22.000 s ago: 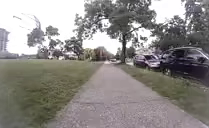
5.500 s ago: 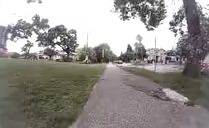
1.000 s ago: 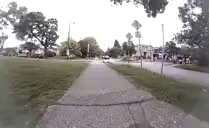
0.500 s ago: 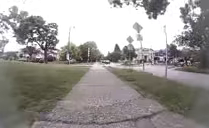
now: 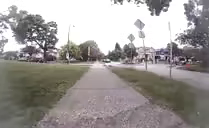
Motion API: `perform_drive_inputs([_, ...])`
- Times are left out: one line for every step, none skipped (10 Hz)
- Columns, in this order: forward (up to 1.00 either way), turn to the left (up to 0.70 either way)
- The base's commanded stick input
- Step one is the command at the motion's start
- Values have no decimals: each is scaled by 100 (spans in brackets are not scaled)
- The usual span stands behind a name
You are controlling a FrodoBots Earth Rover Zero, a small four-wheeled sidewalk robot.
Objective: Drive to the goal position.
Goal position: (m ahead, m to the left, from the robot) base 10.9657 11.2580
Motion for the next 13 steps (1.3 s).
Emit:
perform_drive_inputs([70,0])
perform_drive_inputs([70,0])
perform_drive_inputs([70,0])
perform_drive_inputs([70,0])
perform_drive_inputs([70,0])
perform_drive_inputs([70,0])
perform_drive_inputs([70,0])
perform_drive_inputs([70,0])
perform_drive_inputs([70,0])
perform_drive_inputs([70,0])
perform_drive_inputs([70,0])
perform_drive_inputs([70,0])
perform_drive_inputs([70,0])
